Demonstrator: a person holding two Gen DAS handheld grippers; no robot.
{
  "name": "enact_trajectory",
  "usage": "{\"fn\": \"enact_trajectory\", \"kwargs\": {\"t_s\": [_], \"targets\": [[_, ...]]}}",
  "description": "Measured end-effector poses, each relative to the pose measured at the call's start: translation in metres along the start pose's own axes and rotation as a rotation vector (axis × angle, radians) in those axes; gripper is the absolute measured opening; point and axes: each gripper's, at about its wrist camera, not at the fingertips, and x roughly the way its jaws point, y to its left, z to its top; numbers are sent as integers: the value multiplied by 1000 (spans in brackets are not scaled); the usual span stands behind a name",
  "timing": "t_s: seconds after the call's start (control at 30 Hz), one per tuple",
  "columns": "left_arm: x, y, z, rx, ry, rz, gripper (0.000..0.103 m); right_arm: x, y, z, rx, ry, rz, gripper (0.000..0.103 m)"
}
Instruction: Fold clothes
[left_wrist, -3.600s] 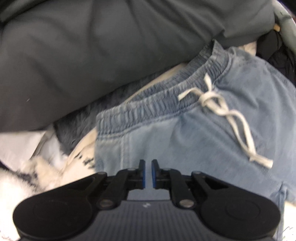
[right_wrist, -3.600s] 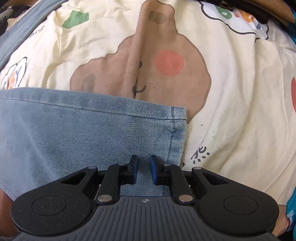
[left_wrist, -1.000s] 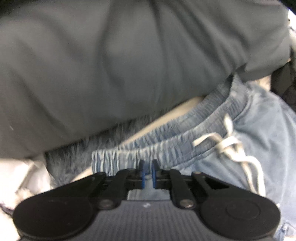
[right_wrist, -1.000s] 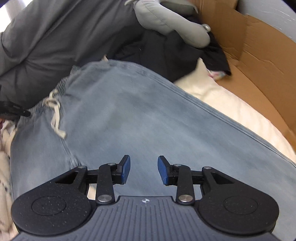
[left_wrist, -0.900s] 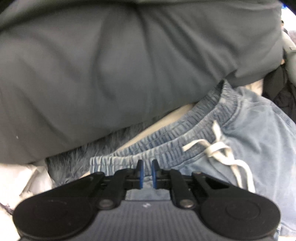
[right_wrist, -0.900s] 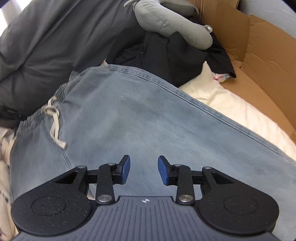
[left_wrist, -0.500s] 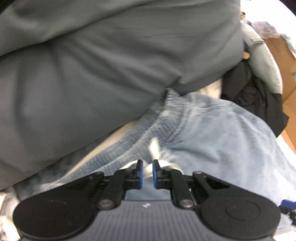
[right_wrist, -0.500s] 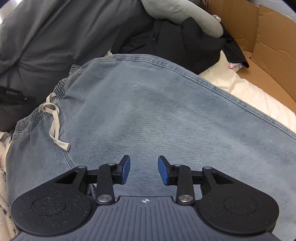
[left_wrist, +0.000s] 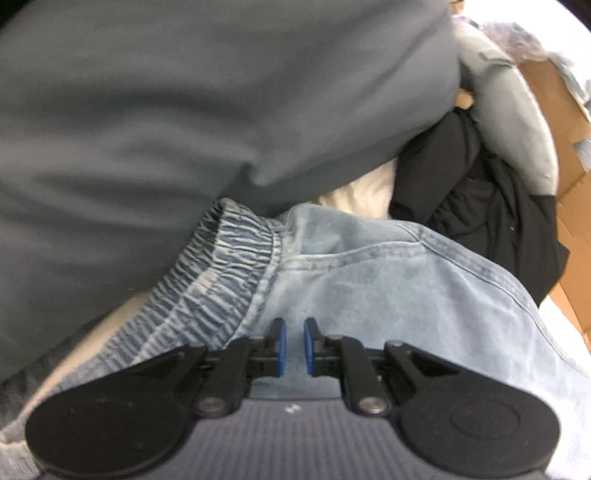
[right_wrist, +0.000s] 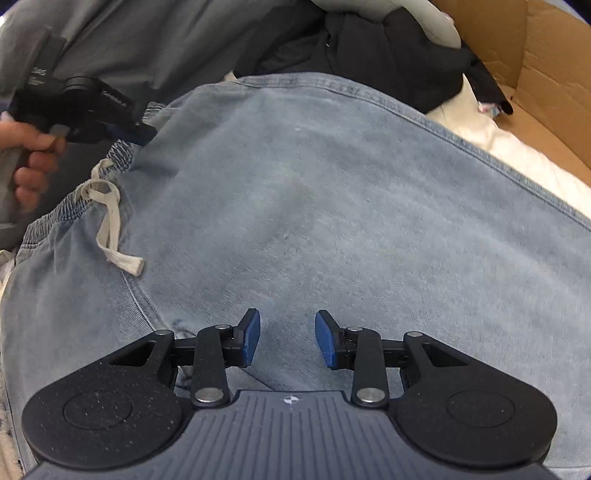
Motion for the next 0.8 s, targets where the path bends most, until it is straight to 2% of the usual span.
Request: {"fn": "enact_trajectory", "kwargs": {"t_s": [0.1,0.17,0.33,0.43,0.53,0.57,0.67,0.8], "targets": [[16,1,-1,-10,12,29,9,3,-4,-3,17,10,-5,40],[22,1,-2,-12,6,55,3,4,-6,-4,19,11,-1,40],[34,-1,2,-16,-10,101,3,5,-6,-9,2,9,-7,40],[39,22,9,-191,-8,60,3,4,-6,-11,-10,8,-8,40],[44,52,11,-433,18,-34,3,4,-10,-12,-11,10,-4,40],[44,52,12,-435,26,-35,3,4,-10,-12,-10,11,-3,40],[37,39,17,-347,42,4,3,4,-12,-12,-6,15,-2,40],[19,19,12,-268,33,-15,4,3,-11,-10,3,16,-6,40]]}}
